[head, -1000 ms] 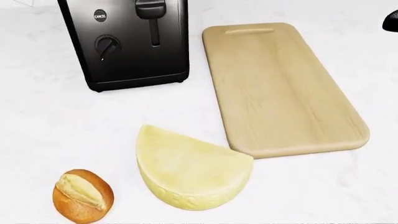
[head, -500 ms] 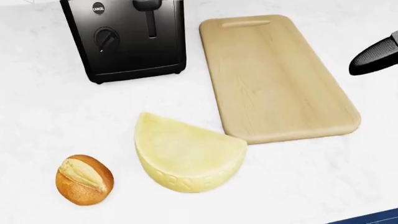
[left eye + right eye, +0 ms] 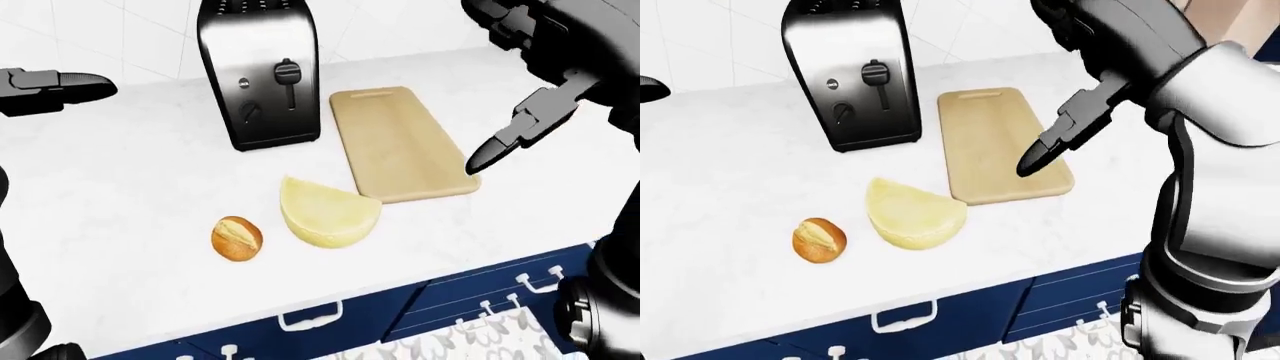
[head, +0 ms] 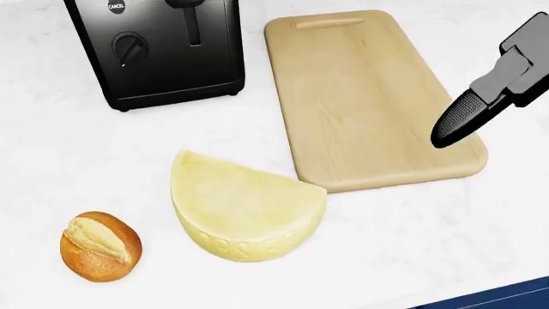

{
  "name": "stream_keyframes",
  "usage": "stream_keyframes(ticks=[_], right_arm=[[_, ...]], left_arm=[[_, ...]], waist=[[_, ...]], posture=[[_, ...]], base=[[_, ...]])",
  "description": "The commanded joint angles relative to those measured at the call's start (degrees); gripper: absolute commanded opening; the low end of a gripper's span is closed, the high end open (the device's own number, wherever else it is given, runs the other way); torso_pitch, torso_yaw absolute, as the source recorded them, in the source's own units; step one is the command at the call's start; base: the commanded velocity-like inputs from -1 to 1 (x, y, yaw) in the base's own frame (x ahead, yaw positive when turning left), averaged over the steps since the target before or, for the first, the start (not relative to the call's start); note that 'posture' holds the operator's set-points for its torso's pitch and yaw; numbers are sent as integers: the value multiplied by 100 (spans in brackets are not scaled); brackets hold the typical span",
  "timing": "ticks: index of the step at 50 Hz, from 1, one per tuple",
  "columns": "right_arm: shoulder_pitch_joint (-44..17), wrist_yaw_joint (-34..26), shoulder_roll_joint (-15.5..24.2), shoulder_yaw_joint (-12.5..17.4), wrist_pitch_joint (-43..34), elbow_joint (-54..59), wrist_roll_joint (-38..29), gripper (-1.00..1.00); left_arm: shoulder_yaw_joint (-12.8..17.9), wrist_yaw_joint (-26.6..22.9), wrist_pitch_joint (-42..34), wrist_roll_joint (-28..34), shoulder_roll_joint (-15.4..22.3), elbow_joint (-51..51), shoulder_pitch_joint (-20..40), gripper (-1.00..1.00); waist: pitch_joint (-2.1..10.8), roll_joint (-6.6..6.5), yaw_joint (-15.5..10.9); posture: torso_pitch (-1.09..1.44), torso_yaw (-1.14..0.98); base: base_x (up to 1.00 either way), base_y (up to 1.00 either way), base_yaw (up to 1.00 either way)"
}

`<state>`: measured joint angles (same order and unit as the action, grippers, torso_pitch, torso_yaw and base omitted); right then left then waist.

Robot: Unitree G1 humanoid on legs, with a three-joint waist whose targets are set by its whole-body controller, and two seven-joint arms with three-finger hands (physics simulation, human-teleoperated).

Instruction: Place the bread and cheese on the cutting board.

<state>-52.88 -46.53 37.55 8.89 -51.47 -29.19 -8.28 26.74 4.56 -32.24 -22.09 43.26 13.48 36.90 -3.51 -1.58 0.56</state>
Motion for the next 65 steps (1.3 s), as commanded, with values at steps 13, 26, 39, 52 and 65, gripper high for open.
stream_keyframes(ticks=[13, 26, 39, 52, 65], right_arm=[[239, -1268, -1073, -338, 611, -588, -1562, 100], [304, -1845, -1706, -567, 1137, -655, -2307, 100], [314, -2045, -1931, -580, 2882, -201, -2496, 100], [316, -2293, -2162, -680, 4365, 30, -2636, 100], [442, -3041, -2823, -982, 3194, -371, -3314, 100]], left_arm=[[123, 14, 161, 16, 107, 174, 65, 100], [142, 16, 148, 1, 109, 210, 42, 100], [122, 32, 142, -18, 138, 164, 110, 100], [128, 37, 145, -31, 157, 153, 104, 100], [155, 35, 137, -33, 134, 202, 40, 100]], waist=[[147, -82, 21], [147, -148, 76], [137, -201, 126], [135, -223, 152], [143, -232, 155]], posture=[[0, 0], [0, 0], [0, 0], [0, 0], [0, 0]], base=[[0, 0, 0], [0, 0, 0], [0, 0, 0], [0, 0, 0], [0, 0, 0]])
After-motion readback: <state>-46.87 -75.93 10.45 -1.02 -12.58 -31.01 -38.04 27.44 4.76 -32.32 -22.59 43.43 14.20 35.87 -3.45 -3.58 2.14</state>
